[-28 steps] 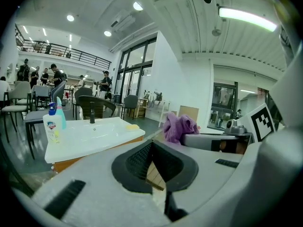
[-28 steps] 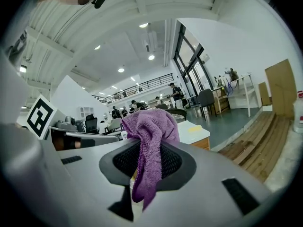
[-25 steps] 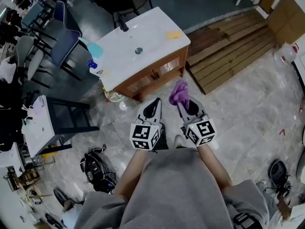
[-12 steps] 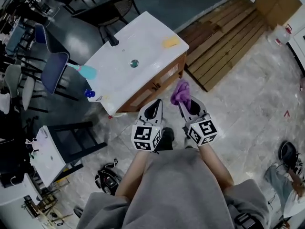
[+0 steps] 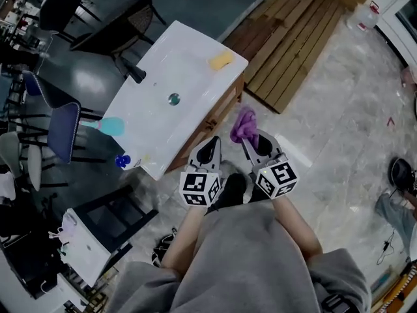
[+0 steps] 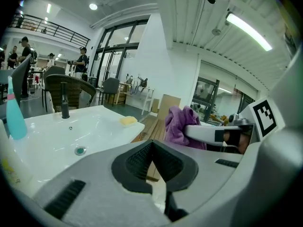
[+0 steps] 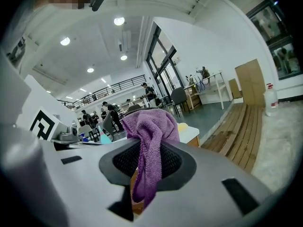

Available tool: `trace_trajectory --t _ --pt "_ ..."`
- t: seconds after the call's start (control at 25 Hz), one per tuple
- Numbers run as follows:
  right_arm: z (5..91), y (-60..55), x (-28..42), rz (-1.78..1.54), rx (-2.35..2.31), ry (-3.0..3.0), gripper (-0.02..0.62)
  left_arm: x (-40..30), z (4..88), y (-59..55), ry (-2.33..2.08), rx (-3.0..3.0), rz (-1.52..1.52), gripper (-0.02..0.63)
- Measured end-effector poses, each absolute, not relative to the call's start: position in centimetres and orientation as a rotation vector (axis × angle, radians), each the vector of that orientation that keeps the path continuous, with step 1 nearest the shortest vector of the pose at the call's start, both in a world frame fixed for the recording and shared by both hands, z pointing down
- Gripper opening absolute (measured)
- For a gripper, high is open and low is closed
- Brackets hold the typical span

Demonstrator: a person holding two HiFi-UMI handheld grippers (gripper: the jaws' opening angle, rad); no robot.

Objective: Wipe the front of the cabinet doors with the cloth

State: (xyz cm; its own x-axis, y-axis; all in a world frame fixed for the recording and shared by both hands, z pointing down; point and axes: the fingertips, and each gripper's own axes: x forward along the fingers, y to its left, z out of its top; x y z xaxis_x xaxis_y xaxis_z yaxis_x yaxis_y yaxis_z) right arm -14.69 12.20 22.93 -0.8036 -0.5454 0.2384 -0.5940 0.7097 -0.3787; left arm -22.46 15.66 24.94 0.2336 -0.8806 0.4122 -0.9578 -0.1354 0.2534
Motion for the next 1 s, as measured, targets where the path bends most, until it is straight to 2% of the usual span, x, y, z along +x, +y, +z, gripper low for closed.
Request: trace_trajectory --t 1.0 --pt "30.8 2.8 -10.7 1.081 0.977 -2.749 0.077 -19.3 30.3 6.6 -1.625 2.014 0.460 0.006"
